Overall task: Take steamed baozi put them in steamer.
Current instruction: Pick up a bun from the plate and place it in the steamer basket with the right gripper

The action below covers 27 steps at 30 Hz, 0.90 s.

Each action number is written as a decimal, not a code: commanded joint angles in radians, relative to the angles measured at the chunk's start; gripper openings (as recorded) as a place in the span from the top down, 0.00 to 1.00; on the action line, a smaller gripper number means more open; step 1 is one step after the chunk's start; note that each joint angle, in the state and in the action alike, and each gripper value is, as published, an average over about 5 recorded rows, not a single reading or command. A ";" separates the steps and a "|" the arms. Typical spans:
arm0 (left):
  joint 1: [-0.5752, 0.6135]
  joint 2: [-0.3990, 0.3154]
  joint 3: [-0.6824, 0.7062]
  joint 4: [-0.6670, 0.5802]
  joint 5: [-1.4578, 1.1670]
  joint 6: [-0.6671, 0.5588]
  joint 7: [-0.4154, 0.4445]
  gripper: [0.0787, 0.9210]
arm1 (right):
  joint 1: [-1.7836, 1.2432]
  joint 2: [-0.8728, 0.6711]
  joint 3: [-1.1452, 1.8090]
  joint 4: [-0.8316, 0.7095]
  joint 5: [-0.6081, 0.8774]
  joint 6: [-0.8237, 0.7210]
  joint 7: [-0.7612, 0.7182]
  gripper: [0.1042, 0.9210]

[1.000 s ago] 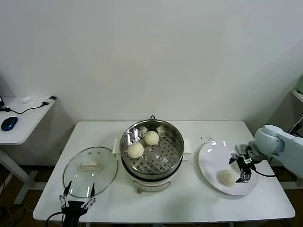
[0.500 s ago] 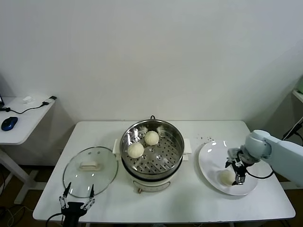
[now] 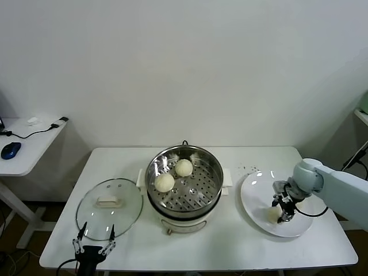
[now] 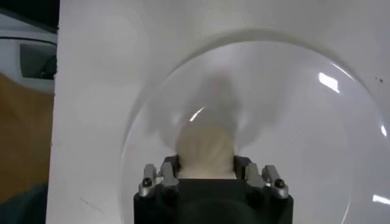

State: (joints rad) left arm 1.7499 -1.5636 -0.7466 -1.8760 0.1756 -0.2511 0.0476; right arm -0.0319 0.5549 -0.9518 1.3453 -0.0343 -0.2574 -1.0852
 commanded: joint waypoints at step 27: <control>0.014 -0.011 0.016 -0.013 0.025 0.006 0.003 0.12 | 0.962 0.289 -0.438 0.101 -0.004 0.632 -0.178 0.50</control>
State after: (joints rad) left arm 1.7634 -1.5714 -0.7320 -1.8864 0.1929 -0.2485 0.0499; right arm 0.5734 0.6559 -1.2456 1.4278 -0.0397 0.1333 -1.2038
